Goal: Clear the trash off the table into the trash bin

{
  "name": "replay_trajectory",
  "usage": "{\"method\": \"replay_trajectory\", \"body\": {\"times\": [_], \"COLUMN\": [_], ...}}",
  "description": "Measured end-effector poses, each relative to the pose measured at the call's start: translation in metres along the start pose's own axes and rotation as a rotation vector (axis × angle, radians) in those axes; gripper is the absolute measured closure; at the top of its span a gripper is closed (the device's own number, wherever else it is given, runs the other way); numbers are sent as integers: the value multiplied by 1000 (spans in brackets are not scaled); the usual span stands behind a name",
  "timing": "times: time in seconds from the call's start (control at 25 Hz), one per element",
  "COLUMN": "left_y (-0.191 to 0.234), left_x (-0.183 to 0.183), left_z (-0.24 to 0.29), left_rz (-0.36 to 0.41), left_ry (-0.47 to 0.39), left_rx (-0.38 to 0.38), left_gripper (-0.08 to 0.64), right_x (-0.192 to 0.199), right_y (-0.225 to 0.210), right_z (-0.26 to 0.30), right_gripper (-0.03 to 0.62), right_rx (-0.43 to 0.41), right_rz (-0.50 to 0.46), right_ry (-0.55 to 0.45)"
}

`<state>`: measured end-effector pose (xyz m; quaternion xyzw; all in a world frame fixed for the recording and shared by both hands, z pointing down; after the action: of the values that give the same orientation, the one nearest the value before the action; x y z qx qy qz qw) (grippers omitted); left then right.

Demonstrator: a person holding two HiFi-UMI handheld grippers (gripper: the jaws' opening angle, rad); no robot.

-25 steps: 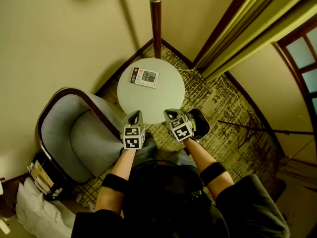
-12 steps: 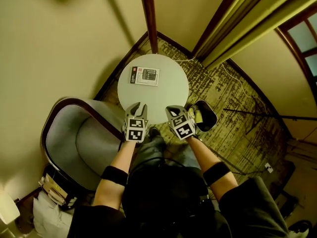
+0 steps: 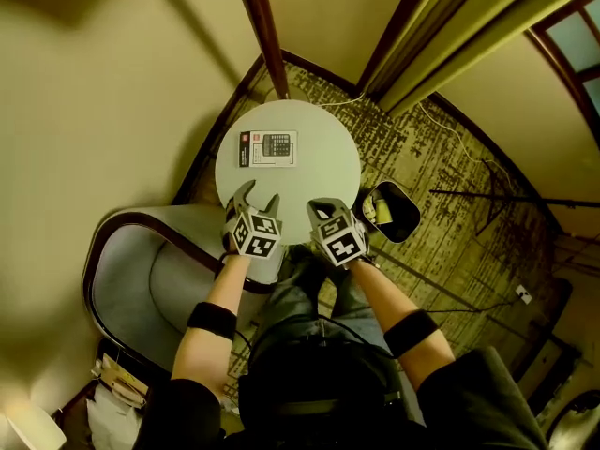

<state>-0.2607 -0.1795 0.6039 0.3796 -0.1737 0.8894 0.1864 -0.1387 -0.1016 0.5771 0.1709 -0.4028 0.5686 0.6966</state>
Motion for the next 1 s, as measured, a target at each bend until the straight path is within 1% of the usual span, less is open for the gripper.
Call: {"method": "replay_trajectory", "body": {"times": [0.12,0.2,0.36,0.6,0.76,0.88,1.0], "left_y": [1,1,5,4,5,8,9], "left_x": [5,11,29,61,79,85,89], "left_z": [26,42,80,131,155,168,176], "left_rz": [162,245,374,553,706,781,817], "left_ry": [9,14,47,128,192,217,234], "left_rx": [0,4,7,21,12,28,41], "left_gripper": [285,279,272,272,271,270,272], "right_x": [10,18,28,42,54,65,66], "right_y": [-12,-18,-38,-69,-88,-102,-109], "right_z": [18,31,62,89,101,107,106], "right_gripper": [591,591,591,591,591,591,591], "right_rx": [0,0,14,42,53,65,72], "right_rz": [21,33,71,154,167,165,177], "right_ry": [15,21,14,-13,-20,-19,-24]}}
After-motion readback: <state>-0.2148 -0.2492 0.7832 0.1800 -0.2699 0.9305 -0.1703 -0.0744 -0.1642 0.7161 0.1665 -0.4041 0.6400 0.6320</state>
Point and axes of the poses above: the fingertips, and each gripper's own axes: z forward along the fingers, y to its left, x out of its underside, the point moved 6 cm from there along -z, backward along the fingers, and after that the axes turned 11 degrees about -y, right-handed, at the moved point
